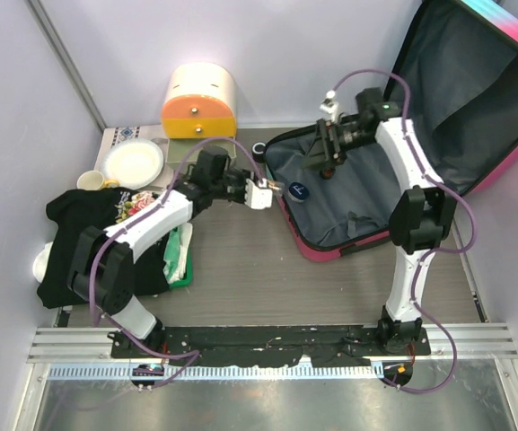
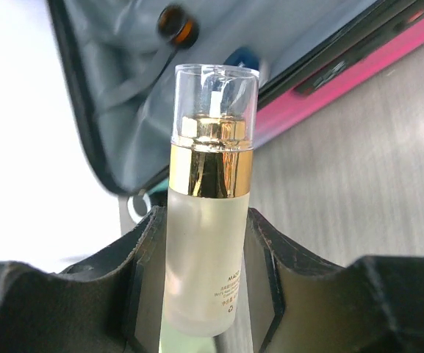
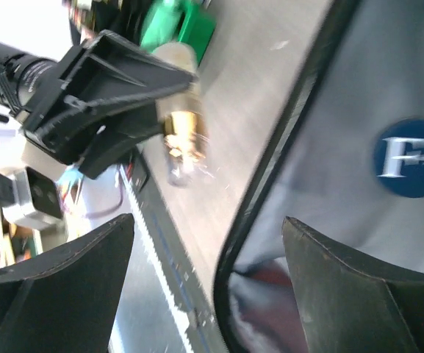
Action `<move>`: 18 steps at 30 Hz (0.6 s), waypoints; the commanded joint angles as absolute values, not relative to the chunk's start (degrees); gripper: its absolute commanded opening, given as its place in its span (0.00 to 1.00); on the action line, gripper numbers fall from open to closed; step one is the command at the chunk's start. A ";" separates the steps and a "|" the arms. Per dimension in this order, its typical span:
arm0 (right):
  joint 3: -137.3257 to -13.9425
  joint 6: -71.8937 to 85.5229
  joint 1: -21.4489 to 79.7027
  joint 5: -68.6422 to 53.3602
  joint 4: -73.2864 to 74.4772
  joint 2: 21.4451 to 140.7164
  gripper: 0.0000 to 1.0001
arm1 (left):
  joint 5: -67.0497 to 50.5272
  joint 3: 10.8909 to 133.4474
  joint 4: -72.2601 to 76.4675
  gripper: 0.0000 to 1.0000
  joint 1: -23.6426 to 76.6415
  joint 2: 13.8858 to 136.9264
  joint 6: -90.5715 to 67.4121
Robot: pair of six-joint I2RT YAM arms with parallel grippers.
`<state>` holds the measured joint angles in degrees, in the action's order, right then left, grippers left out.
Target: Open, take out, and arrange the luggage
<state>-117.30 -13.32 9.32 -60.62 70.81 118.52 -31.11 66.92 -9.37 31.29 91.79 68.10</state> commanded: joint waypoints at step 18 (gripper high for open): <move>-113.73 -2.02 1.32 -56.87 57.13 112.15 0.88 | -26.19 99.40 -23.12 0.00 9.58 115.74 75.14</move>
<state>-113.75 -2.22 1.48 -56.90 58.26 117.47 -27.20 94.24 -23.49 9.67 113.32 73.06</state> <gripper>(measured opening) 0.878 0.435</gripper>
